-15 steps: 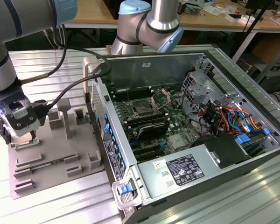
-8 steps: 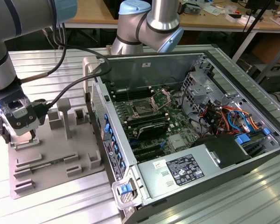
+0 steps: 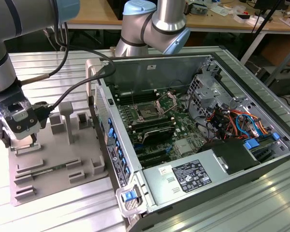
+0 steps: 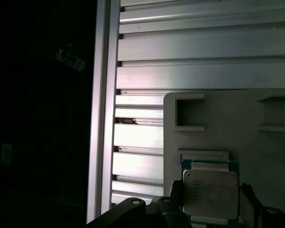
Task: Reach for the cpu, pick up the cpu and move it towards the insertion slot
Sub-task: 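Pick up the cpu and move it towards the insertion slot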
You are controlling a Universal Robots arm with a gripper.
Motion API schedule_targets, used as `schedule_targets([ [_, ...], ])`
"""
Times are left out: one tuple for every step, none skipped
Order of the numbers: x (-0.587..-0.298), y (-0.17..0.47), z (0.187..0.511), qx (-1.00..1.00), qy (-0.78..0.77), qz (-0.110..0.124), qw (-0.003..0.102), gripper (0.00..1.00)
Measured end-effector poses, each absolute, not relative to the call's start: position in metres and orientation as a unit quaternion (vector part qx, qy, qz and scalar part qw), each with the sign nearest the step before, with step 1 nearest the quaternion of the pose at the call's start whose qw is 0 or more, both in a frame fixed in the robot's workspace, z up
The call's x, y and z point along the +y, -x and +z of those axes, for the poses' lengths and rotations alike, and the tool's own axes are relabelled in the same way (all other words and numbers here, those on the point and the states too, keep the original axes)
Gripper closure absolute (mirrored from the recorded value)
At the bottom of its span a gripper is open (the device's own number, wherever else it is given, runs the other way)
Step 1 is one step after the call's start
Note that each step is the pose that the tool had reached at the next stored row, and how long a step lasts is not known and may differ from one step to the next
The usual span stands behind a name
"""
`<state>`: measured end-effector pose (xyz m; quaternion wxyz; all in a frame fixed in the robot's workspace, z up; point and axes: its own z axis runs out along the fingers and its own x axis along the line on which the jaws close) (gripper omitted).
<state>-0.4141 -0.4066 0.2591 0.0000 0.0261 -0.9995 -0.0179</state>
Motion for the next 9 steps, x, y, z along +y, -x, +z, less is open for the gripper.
schedule_targets([
  [-0.4065,0.4141,0.2594,-0.999,-0.026,-0.018,0.0,0.46],
  [-0.4065,0.4141,0.2598,-0.999,-0.026,-0.018,0.0,0.46],
  [-0.4066,0.4141,0.2607,-0.999,-0.026,-0.019,0.0,0.46],
  [-0.4065,0.4141,0.2612,-0.999,-0.026,-0.019,0.0,0.46],
  [-0.4066,0.4141,0.2617,-0.999,-0.026,-0.019,0.0,0.46],
  [-0.4066,0.4141,0.2627,-0.999,-0.026,-0.02,0.0,0.46],
  [-0.4066,0.4141,0.2633,-0.999,-0.026,-0.02,0.0,0.46],
  [-0.4065,0.4141,0.2638,-0.999,-0.026,-0.02,0.0,0.46],
  [-0.4065,0.4141,0.2643,-0.999,-0.026,-0.02,0.0,0.46],
])
